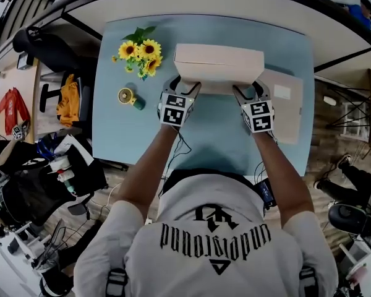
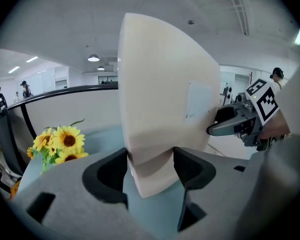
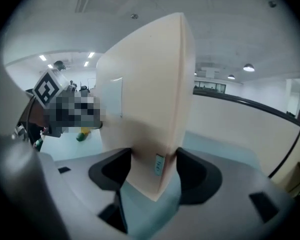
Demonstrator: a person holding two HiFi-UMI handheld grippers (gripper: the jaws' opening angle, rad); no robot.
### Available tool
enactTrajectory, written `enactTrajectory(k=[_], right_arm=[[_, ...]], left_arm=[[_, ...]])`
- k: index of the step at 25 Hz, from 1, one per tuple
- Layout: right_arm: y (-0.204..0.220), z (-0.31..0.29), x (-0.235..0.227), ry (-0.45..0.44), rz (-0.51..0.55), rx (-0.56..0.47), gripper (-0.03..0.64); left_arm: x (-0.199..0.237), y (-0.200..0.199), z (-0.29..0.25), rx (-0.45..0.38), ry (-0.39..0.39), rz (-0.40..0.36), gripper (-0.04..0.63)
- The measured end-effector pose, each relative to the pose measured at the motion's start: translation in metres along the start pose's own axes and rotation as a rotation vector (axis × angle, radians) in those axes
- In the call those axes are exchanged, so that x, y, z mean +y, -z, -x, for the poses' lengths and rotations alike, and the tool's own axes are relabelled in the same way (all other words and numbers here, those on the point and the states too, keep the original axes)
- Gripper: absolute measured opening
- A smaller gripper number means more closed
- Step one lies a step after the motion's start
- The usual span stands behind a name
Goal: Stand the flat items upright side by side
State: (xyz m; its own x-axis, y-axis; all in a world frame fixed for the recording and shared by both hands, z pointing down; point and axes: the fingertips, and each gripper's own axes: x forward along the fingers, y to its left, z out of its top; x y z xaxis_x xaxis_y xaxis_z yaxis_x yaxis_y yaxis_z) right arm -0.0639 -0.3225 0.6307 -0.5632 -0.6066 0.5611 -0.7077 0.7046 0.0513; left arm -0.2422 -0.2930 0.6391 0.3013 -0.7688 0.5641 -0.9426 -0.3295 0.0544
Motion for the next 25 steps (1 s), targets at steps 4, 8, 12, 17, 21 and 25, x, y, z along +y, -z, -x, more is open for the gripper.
enactTrajectory(k=[4,8,12,17,21,25], right_arm=[[0.003,-0.009,-0.013,0.012,0.028,-0.025,0.281],[0.009,-0.021,-0.022,0.023,0.054,-0.040,0.279],[0.010,-0.028,-0.026,0.024,0.037,-0.043,0.279],[0.010,-0.034,-0.031,0.015,0.020,-0.045,0.285],[0.011,-0.036,-0.033,0.004,0.003,-0.046,0.306],[0.016,-0.037,-0.037,-0.001,-0.020,-0.039,0.322]], left_arm=[[-0.002,-0.002,-0.014,-0.009,-0.024,-0.015,0.301],[-0.002,0.003,-0.029,-0.005,-0.037,-0.015,0.301],[0.000,0.002,-0.040,-0.013,-0.052,-0.037,0.301],[0.002,-0.001,-0.045,-0.027,-0.053,-0.033,0.303],[0.004,-0.002,-0.045,-0.041,-0.051,-0.034,0.308],[0.004,-0.005,-0.045,-0.047,-0.043,-0.049,0.314]])
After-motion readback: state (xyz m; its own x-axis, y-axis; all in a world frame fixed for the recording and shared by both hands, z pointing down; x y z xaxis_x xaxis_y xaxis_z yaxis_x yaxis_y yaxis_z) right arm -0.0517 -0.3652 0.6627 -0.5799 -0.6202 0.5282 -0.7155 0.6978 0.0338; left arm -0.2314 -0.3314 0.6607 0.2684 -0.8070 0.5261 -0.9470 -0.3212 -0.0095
